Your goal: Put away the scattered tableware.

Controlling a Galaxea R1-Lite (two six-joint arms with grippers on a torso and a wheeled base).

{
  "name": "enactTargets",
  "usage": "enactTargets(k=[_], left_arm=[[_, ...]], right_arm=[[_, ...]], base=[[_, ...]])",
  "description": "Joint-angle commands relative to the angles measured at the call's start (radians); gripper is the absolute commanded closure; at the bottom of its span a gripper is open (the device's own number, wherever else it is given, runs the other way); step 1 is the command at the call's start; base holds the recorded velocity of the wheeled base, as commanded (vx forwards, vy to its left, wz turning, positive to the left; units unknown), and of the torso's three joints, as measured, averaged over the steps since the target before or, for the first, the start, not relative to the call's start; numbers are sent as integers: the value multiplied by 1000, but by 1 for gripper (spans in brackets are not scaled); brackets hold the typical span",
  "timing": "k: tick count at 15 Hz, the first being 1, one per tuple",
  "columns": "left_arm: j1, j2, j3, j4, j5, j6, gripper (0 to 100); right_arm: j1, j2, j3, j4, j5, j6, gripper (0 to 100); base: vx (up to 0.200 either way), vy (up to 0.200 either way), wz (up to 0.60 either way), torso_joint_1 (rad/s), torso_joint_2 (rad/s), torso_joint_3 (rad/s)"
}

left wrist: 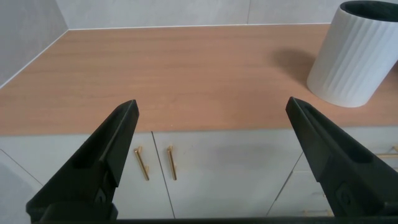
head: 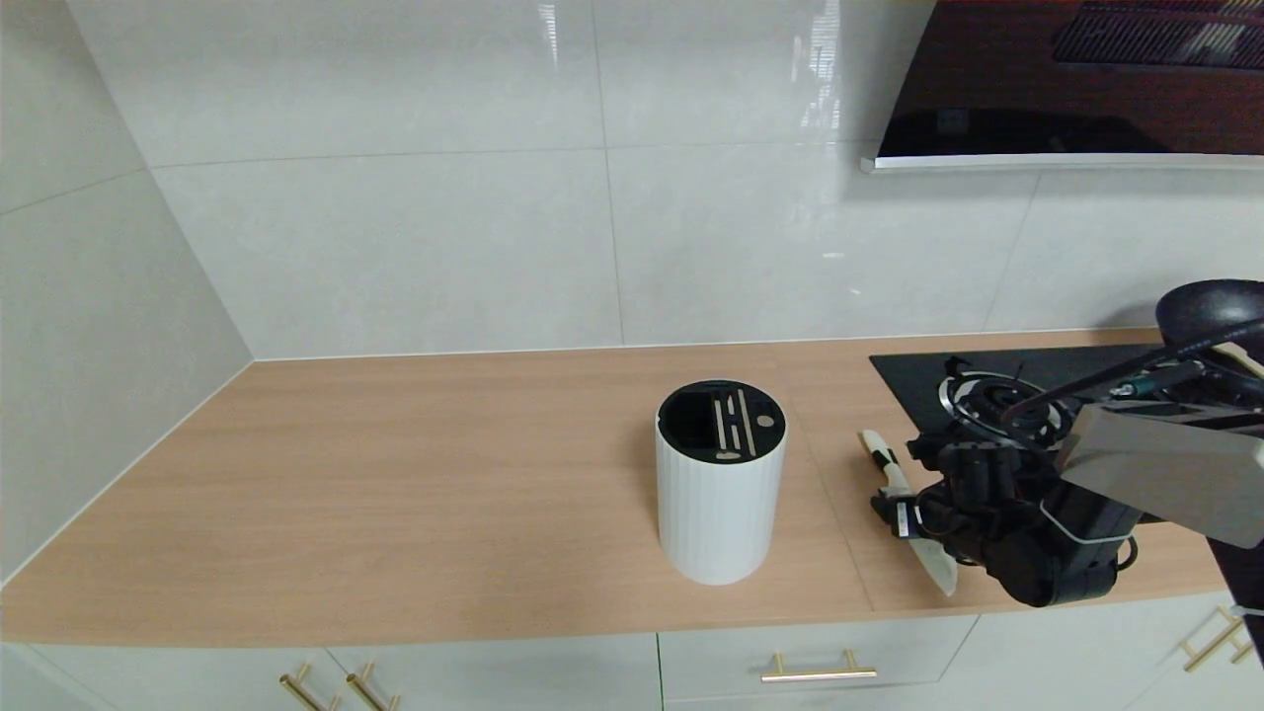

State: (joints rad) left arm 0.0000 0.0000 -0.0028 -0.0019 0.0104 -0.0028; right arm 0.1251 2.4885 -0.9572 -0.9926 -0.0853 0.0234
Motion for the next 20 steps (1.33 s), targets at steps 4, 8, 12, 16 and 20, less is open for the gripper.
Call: enactTargets(k=[4,8,12,16,20], left_arm=[[0,2,1,0,0,0,0],[0,2,0,0,0,3,0],[0,2,0,-1,0,7,0],[0,3,-33,-1,-9,44,0],[0,342,-342,25,-175,96,0]], right_arm=[[1,3,2,3,1,0,100],[-1,-2,2,-6,-4,3,100],[-1,-119,38,-51,-22,64,100],[-1,-407,133,-51,-11,76,100],[5,-617,80,15,-1,76,100]], base=[[0,0,0,0,0,0],[0,0,0,0,0,0],[0,0,0,0,0,0],[0,0,0,0,0,0],[0,0,0,0,0,0]])
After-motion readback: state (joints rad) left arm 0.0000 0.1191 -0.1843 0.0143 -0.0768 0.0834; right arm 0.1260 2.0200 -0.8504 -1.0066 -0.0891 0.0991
